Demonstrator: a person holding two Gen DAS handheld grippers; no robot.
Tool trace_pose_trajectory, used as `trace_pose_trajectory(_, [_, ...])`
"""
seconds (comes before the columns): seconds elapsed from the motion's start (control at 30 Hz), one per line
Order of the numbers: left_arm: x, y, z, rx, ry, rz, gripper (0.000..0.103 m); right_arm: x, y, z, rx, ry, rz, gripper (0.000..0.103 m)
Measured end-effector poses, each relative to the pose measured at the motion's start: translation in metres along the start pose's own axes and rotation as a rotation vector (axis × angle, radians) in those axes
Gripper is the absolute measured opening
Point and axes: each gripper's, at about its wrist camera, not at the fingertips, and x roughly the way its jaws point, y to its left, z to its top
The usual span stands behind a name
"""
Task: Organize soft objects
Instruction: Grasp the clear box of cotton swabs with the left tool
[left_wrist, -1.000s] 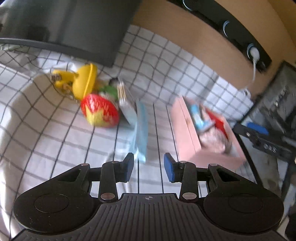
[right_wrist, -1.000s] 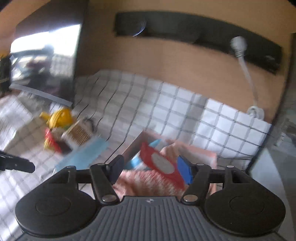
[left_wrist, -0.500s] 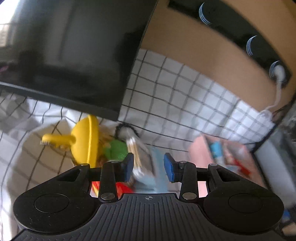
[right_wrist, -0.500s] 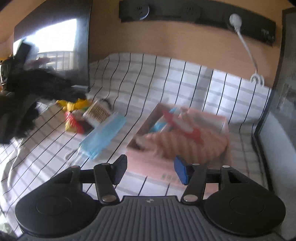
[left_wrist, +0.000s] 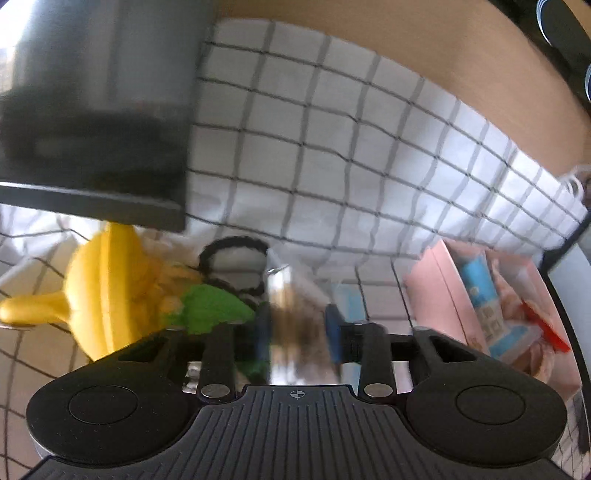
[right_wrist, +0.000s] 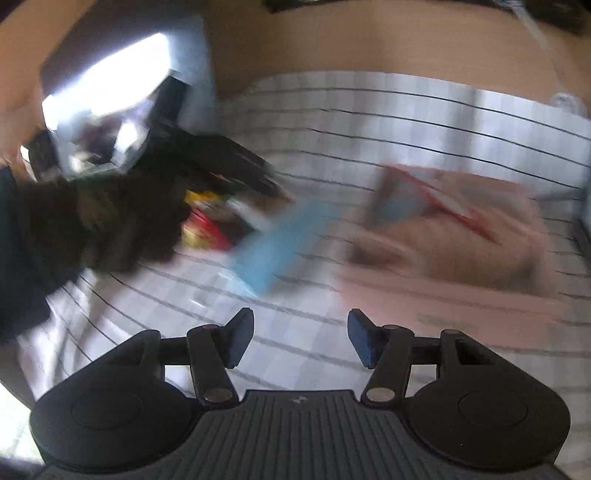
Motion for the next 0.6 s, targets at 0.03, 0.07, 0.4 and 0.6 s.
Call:
trace_pose_trajectory(0.03, [0.001, -0.002, -0.003, 0.01, 0.009, -0.013, 0.03, 0.007, 0.007, 0.006, 0.01, -0.011, 0.037, 0.059])
trace_pose_trajectory(0.07, [0.0, -0.004, -0.005, 0.026, 0.006, -0.025, 0.03, 0.016, 0.015, 0.012, 0.009, -0.023, 0.07, 0.062])
trace_pose_trajectory(0.4, [-0.033, 0.015, -0.022, 0.149, 0.008, -0.107, 0.024, 0.1, 0.086, 0.037, -0.119, -0.036, -0.089, 0.061])
trace_pose_trajectory(0.6, [-0.095, 0.034, -0.061, 0.201, -0.013, -0.128, 0.023, 0.051, 0.055, 0.055, -0.128, -0.069, -0.033, 0.062])
